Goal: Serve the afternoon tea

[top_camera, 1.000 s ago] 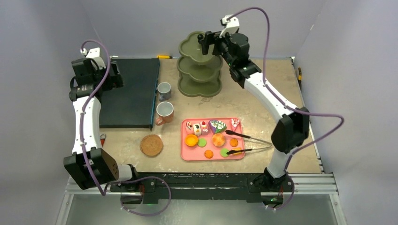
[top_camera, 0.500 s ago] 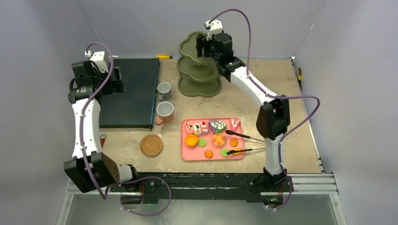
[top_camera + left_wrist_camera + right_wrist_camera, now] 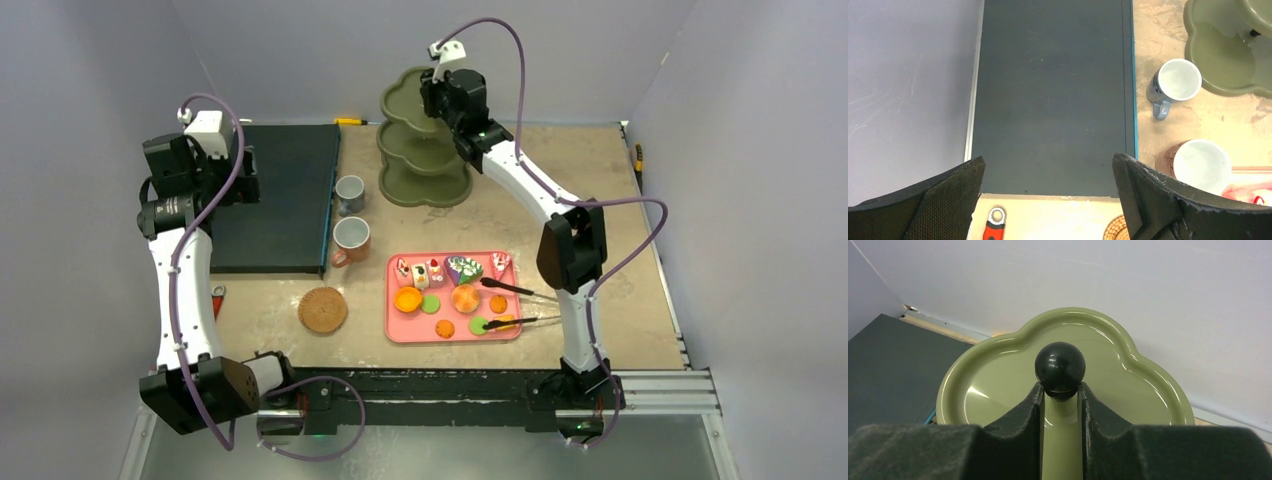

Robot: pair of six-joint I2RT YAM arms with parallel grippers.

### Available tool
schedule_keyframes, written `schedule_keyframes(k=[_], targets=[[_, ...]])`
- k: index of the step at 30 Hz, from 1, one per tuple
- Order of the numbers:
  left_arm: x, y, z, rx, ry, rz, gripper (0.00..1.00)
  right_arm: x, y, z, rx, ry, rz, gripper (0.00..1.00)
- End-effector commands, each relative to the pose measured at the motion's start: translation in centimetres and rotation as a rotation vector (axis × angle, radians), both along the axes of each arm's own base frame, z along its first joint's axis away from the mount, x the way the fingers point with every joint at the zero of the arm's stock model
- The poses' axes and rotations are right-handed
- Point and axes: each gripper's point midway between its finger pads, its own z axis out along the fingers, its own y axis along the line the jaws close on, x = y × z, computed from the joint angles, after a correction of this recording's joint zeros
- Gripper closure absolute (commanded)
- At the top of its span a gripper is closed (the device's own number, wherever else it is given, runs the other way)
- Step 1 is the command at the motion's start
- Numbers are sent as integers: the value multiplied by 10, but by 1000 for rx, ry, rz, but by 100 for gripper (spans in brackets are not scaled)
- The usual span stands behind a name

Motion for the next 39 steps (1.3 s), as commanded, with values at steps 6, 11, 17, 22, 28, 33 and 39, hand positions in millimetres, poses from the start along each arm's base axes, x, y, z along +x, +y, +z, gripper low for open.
schedule_keyframes(k=[6, 11, 17, 22, 28, 33, 39], targets=[[4, -9, -1, -1, 4, -84, 1, -20, -3, 44, 40, -86, -38, 91], [-1, -10, -3, 27, 6, -107, 1, -43, 9, 45, 41, -88, -51, 99], [-7, -13, -6, 46, 8, -132, 1, -57, 8, 50, 56, -101, -97, 100], [-10, -17, -7, 52, 13, -168, 1, -61, 4, 53, 60, -109, -106, 99], [-19, -33, -7, 61, 13, -278, 1, -63, -3, 43, 13, -116, -125, 94], [-22, -56, -4, 89, 9, -397, 1, -69, -14, 52, -10, -141, -144, 92], [-20, -82, -6, 137, 28, -464, 1, -75, -15, 52, -29, -138, -128, 89]])
